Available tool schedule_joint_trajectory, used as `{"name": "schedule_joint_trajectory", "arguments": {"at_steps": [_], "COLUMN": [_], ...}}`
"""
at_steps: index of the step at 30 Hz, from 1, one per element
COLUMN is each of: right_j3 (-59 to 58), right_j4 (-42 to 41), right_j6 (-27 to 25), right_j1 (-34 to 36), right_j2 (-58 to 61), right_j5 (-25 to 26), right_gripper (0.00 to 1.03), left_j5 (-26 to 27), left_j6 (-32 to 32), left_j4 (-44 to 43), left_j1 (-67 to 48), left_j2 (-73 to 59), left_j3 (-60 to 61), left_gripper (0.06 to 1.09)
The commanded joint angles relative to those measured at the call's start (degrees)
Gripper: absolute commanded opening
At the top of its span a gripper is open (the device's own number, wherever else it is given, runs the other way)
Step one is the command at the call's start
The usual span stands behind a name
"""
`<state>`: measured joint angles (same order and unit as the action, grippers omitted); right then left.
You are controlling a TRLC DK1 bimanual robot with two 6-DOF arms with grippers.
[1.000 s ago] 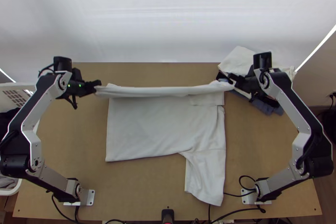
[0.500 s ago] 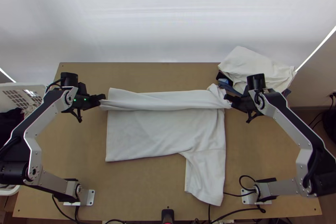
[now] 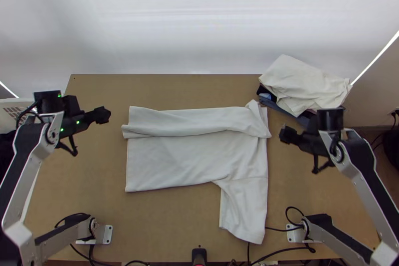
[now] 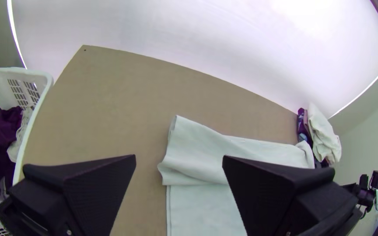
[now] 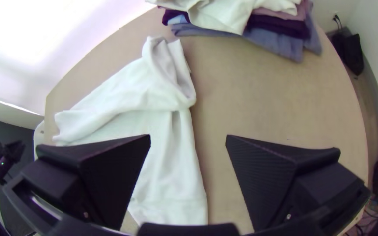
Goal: Fold the t-shirt
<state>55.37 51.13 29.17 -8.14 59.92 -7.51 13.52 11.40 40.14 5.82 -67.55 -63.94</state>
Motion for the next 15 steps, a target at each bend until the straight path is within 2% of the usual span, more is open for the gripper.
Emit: {"name": "schedule_joint_trajectory", "arguments": {"at_steps": [1,3,9,15], "right_j3": [-3.78,-5.72,-13.8,-18.64], "right_j4": [5.56,10.13,20.67,23.22], "right_j6": [5.11,6.08,8.62,12.58], "right_j1": [-1.26,-1.88,-10.84,-21.21], "right_j2": [-3.93,-4.99,-4.81,-7.1], "right_j5": [-3.92,-5.68,-9.19,-9.89], "right_gripper": [0.87,0.87,0.87,0.87], "left_j5": [0.63,0.54,0.54,0.54], "left_j6": [-4.1,-5.42,-7.44,-7.53], "left_j4": [4.33,6.18,8.29,8.29], "left_j1": [-1.34,-2.4,-3.36,-3.28], "left_j2": [4.62,6.64,8.49,8.93], "left_j3": [1.36,2.07,3.65,3.47], "left_gripper": [1.02,1.02,1.02,1.02]}}
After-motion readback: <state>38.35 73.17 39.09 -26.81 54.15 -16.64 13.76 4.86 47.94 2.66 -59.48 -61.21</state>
